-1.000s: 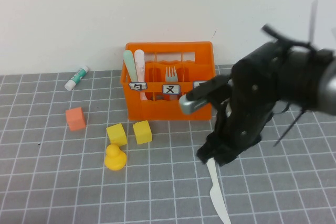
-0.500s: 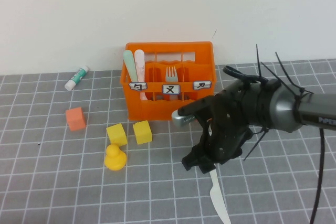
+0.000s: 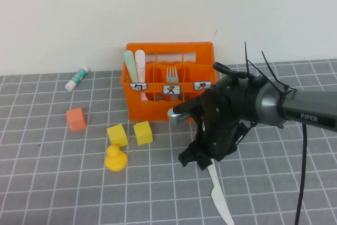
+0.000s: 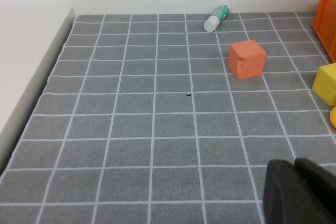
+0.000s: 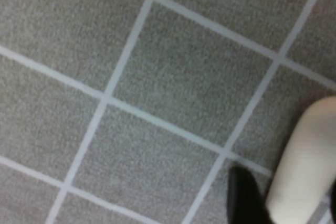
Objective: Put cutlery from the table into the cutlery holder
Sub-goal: Pick up the knife
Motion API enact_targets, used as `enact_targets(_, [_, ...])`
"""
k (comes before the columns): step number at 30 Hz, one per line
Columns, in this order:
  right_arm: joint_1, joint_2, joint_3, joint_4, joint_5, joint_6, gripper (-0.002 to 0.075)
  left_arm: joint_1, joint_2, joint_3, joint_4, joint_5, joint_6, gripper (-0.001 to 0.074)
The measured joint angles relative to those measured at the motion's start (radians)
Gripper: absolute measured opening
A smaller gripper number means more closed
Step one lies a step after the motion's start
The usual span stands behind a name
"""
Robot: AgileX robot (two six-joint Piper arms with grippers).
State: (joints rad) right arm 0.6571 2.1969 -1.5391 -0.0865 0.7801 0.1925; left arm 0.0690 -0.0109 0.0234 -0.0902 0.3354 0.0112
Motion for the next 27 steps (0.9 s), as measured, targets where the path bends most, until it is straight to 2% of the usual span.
enact_targets(5, [0.000, 0.002, -0.009, 0.005, 0.030, -0.007, 0.0183, 0.000, 0.000, 0.000, 0.000, 0.000, 0.000, -0.0001])
enact_targets(13, [0.000, -0.009, -0.009, 0.051, 0.085, -0.114, 0.0185, 0.000, 0.000, 0.000, 0.000, 0.000, 0.000, -0.0001])
enact_targets(19, [0.050, -0.103, -0.005, 0.070, 0.177, -0.239, 0.0185, 0.000, 0.000, 0.000, 0.000, 0.000, 0.000, -0.0001])
enact_targets(27, [0.113, -0.248, -0.003, 0.070, 0.090, -0.263, 0.0185, 0.000, 0.000, 0.000, 0.000, 0.000, 0.000, -0.0001])
